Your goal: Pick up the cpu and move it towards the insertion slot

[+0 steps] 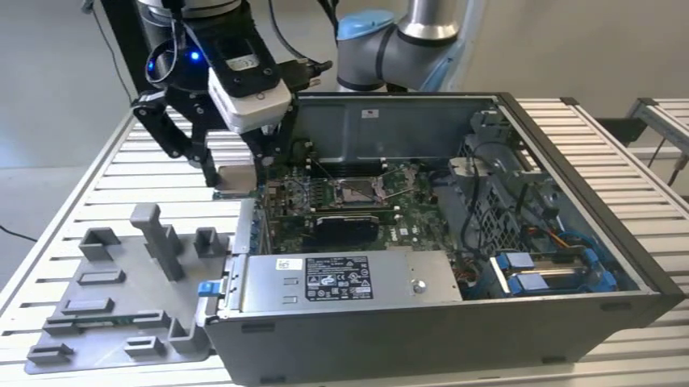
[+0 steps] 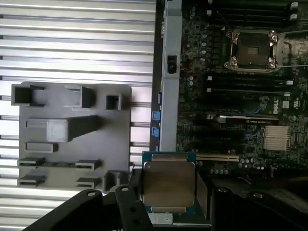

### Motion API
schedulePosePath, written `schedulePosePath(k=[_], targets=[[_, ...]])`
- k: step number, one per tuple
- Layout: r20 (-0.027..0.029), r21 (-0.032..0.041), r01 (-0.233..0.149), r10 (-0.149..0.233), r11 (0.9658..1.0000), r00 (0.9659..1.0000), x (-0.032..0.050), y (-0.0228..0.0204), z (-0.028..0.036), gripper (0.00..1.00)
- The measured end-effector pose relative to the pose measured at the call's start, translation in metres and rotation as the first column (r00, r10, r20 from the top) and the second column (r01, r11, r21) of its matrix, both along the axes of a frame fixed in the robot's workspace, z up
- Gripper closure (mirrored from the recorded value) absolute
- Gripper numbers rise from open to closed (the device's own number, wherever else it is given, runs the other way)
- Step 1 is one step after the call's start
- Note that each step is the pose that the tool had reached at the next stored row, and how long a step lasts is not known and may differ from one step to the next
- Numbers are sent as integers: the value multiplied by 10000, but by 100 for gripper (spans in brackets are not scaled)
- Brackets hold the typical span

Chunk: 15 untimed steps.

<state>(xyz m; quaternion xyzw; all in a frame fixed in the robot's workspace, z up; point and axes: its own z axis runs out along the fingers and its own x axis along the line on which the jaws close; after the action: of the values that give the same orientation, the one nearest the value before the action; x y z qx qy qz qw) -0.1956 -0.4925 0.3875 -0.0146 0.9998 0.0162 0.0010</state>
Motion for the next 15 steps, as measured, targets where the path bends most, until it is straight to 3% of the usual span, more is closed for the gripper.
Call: schedulePosePath(k=[15], targets=[[-15, 0, 0, 0, 10000, 10000, 680, 0, 0, 100]])
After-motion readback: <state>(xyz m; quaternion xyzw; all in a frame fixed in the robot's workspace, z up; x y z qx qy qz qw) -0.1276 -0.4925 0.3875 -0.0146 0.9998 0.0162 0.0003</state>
